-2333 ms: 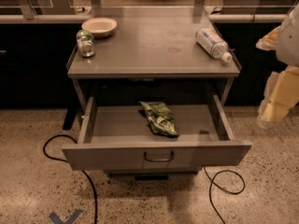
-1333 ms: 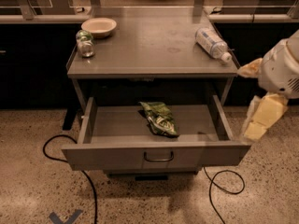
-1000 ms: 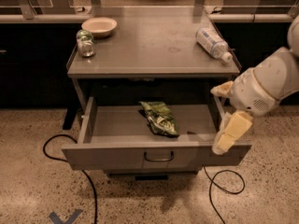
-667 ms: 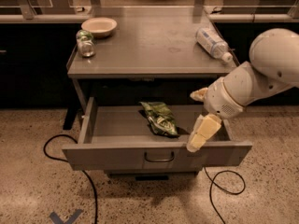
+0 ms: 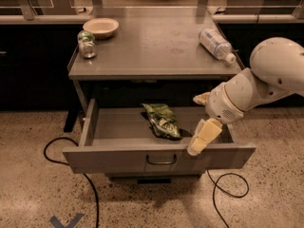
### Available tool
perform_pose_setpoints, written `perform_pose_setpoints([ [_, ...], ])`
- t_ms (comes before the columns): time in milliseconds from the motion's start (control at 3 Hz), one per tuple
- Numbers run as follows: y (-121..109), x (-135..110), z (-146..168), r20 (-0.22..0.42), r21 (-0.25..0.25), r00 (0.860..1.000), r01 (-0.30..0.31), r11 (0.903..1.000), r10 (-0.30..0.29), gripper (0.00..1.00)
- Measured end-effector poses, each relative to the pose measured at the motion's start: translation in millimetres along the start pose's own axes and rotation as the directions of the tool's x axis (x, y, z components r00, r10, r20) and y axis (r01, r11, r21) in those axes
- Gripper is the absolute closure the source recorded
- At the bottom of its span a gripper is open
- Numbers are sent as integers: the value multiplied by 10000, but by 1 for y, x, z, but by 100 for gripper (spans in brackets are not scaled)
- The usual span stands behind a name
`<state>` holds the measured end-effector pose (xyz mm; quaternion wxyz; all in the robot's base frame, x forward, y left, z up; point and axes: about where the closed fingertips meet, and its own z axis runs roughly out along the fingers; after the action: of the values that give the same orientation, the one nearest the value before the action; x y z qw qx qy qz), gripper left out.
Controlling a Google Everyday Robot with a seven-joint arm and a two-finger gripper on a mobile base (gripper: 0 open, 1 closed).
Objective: Pick green jalapeno chip bag from top drawer and place on counter
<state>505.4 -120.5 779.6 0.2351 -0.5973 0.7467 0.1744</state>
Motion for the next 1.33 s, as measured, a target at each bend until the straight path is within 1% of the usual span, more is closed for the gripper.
perform_pose_setpoints([
  [333, -32, 7, 20, 458, 524, 9985, -317, 9981, 294, 0],
  [667, -90, 7, 31, 1376, 1283, 9872, -979, 9869, 800, 0],
  [1000, -89, 7, 31, 1362, 1265, 9875, -970, 9872, 796, 0],
  [1333, -104, 6, 60, -88, 1616, 9962, -842, 9833, 868, 0],
])
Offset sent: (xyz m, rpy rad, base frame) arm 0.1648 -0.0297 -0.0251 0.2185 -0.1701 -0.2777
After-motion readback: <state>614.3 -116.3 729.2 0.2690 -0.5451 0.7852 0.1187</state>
